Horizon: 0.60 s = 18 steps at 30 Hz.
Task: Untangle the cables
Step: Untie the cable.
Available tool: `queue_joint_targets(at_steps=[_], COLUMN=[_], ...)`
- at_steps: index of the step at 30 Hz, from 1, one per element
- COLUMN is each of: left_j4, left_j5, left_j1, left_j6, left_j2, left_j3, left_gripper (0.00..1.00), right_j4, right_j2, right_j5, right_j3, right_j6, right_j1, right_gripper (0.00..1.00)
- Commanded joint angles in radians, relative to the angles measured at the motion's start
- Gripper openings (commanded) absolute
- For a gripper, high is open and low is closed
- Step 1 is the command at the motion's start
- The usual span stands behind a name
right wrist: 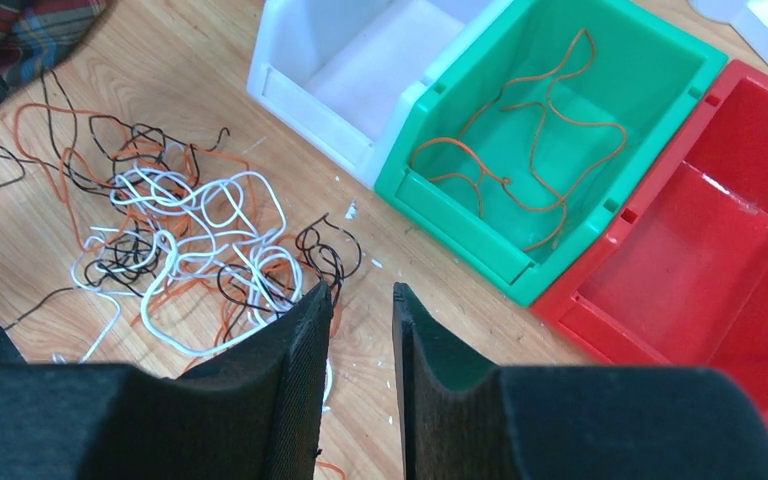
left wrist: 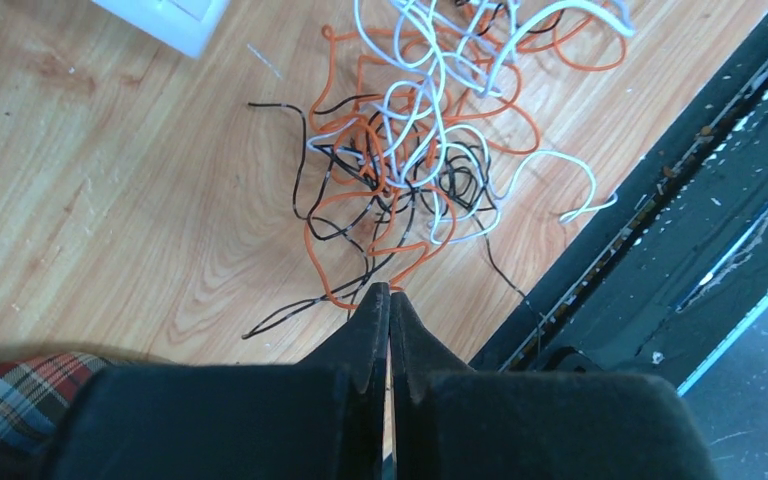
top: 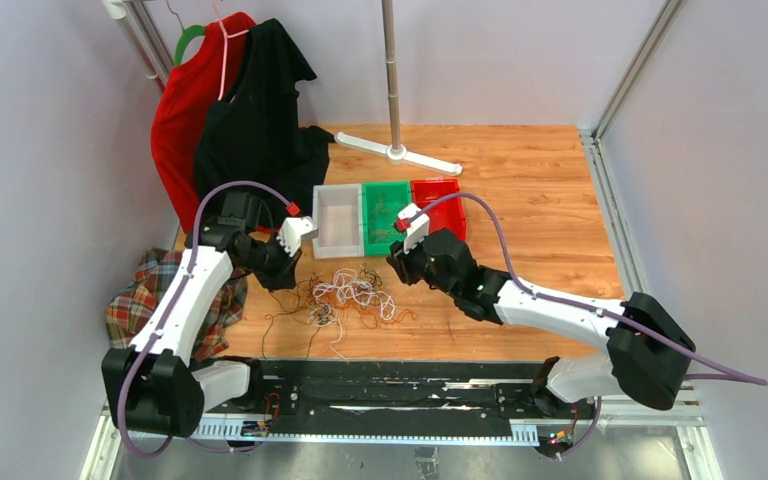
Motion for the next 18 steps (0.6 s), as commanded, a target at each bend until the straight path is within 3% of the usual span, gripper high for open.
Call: queue_joint_targets(at_steps=[1, 2, 6, 9, 14, 18], left_j4=[-0.047, -0.049, -0.049, -0.05, -0.047, -0.049], left_j5=[0.076, 0.068, -0.009, -0.055, -0.04, -0.009], left_j1=[0.005, 0.005, 0.005, 0.005, 0.005, 0.003], left_j6=[0.002, -0.004, 0.053, 0.203, 0.493, 0.583], left_j2=[-0.042, -0.044, -0.036, -0.048, -0.108, -0.072], left_j3=[0.064, 0.073, 0.054, 0.002, -0.054, -0.025], left_gripper=[0.01, 0.02, 0.4, 0.53, 0.59, 0.57], right_j4=[0.004, 0.007, 0.003, 0.004, -0.013, -0.009], right_j2=[0.004, 0.003, -0.003, -0.01, -0.022, -0.023], right_j5=[-0.024, -0.02, 0.013, 0.039, 0.07, 0.077], right_j3=[0.046, 0.047, 0.046, 0.033, 0.022, 0.011], right_j6=[0.009, 0.007, -0.015, -0.031, -0.035, -0.014], right_j1=[0.024, 0.03, 0.054, 0.073, 0.091, 0.091], right_gripper=[0.29, 0.3, 0.43, 0.61, 0.65, 0.63])
